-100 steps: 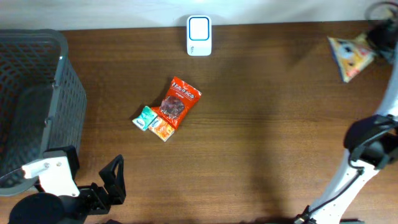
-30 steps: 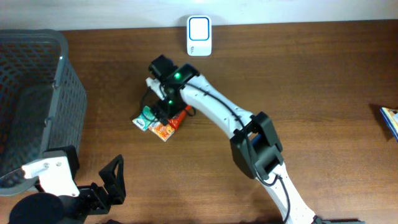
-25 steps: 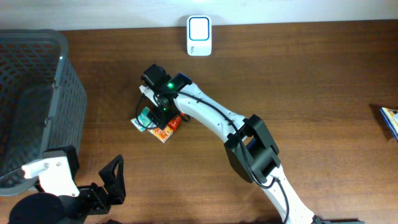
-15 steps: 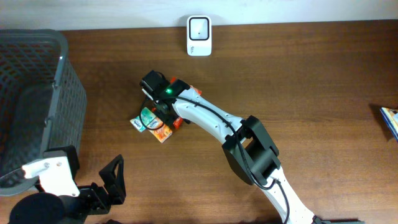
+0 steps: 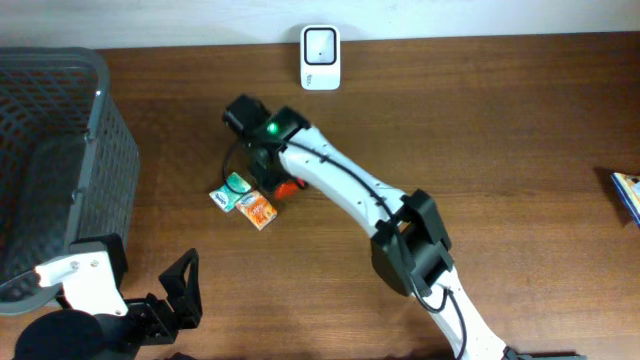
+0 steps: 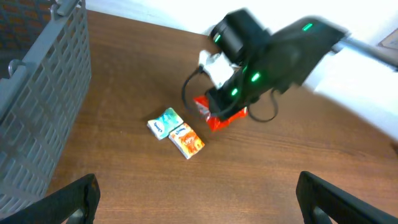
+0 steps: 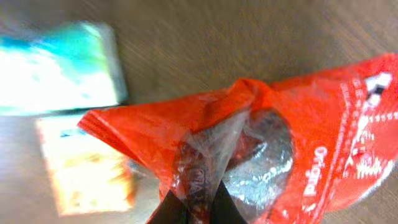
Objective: Scan the item barcode
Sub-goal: 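Reach the right gripper to the red Hacks bag and grasp it, then drag the red bag rightward and release it on the table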
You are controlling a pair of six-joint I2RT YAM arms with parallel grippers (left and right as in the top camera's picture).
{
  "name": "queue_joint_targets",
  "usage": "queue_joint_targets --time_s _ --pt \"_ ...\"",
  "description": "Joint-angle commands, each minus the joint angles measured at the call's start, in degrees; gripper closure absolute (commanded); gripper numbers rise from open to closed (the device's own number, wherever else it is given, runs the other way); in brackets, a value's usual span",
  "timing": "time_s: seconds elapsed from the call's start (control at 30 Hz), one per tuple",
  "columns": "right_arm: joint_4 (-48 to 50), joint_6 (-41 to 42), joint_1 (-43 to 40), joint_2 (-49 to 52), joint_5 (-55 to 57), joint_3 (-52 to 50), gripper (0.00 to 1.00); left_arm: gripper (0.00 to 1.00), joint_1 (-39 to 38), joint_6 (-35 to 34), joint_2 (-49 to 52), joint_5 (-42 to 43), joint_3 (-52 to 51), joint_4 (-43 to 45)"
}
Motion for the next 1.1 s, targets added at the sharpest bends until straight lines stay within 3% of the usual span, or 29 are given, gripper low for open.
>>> queue_joint_targets --time_s 0.0,0.13,0.37,0.57,0.67,0.77,0.9,0.93,0.97,1.0,1.03,1.07 --pt "-4.7 1.6 -4.6 -2.5 -14.9 7.5 0.96 0.01 0.2 -0.5 0.0 0.4 -0.2 0.1" --pt "-11.0 2.0 -11.1 -2.5 -24.7 8.9 0.96 0.01 0.2 -0.5 0.0 0.4 -0.2 0.1" --pt "-26.2 1.7 -17.2 -2.4 -13.2 8.8 0.96 0.01 0.2 -0.5 0.0 0.4 -0.2 0.1" --pt "-25.5 1.9 -16.0 -2.1 -12.0 6.7 0.96 0.01 0.2 -0.5 0.0 0.4 -0.2 0.1" --pt "-21.9 -5.3 -14.6 -1.7 -12.0 4.5 0.96 0.01 0.2 -0.5 0.0 0.4 -0.2 0.1" --pt "-18.9 -20.3 -12.1 -1.7 -11.6 0.0 0.96 0.01 0.2 -0.5 0.0 0.4 -0.2 0.1" --pt "-14.8 -23.2 -8.6 -1.7 -1.9 -5.9 0.95 0.01 0.2 -0.5 0.0 0.4 -0.2 0.1" --pt "-13.6 -23.1 -7.7 -1.7 2.2 -7.4 0.92 0.01 0.2 -0.5 0.0 0.4 -0.2 0.1" --pt "-12.9 -22.6 -7.2 -1.7 4.5 -8.2 0.80 0.01 0.2 -0.5 0.0 0.4 -0.2 0.1" --pt "-12.0 -20.0 -6.7 -1.7 7.6 -8.9 0.50 0.01 0.2 -0.5 0.0 0.4 -0.2 0.1" --pt "-11.6 -17.5 -6.4 -1.7 9.4 -9.0 0.27 0.01 0.2 -0.5 0.0 0.4 -0.2 0.1" --pt "-11.6 -15.5 -6.3 -1.7 9.6 -9.0 0.27 0.01 0.2 -0.5 0.0 0.4 -0.2 0.1"
